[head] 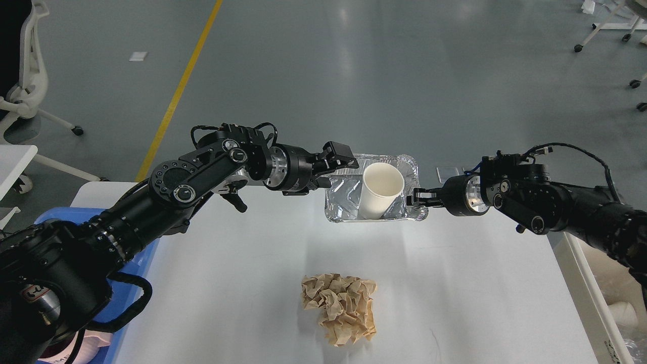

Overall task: Tidy desktop
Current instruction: 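Release the paper cup into the foil tray and withdraw left gripper, then retract the left gripper toward the blue bin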

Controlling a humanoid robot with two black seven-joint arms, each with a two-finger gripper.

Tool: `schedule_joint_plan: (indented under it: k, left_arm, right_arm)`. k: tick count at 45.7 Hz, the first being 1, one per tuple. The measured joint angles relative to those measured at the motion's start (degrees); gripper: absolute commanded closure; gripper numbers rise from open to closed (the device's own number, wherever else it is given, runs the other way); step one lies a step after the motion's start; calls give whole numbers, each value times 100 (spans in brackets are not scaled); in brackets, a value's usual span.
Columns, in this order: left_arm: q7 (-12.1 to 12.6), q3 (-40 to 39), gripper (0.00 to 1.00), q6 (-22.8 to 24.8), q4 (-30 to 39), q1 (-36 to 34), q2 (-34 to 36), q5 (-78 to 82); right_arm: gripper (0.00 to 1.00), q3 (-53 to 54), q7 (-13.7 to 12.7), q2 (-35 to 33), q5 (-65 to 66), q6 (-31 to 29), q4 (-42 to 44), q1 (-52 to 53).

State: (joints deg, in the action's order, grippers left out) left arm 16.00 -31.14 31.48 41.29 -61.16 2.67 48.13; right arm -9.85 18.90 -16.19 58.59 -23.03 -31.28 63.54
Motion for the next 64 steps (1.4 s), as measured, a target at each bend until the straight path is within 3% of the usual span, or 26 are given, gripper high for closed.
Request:
schedule_joint_plan:
  k: [13,18,29,40,43,51,64]
  left_arm:
    - [-137,-168,2,-57,2,281,389,-297]
    - [-440,-336,2,-64,2,330,526,-297]
    - [-1539,-376,2,-3,2,588,973,-281]
    - [-3146,-218,2,261,43,1105,1709,-188]
    - [-3431,-155,2,296,110,1324,2010,-103]
    - [-3555,157,2,302,772,1753,3257,31]
    - [-3435,457,2,184,2689,2188,5846,11]
  right_arm:
    - [100,-7,0,-43,-110,0,3,0]
    - [100,-7,0,-38,-111,0,3,0]
    - [100,-5,0,-43,-111,0,0,0]
    - [100,-2,0,-36,-120,8,-1,-9]
    - [100,0,0,-35,-120,8,-1,-9]
    - [100,0,0,-46,-120,9,0,-9]
    - [100,-5,-6,-12,-237,16,9,-9]
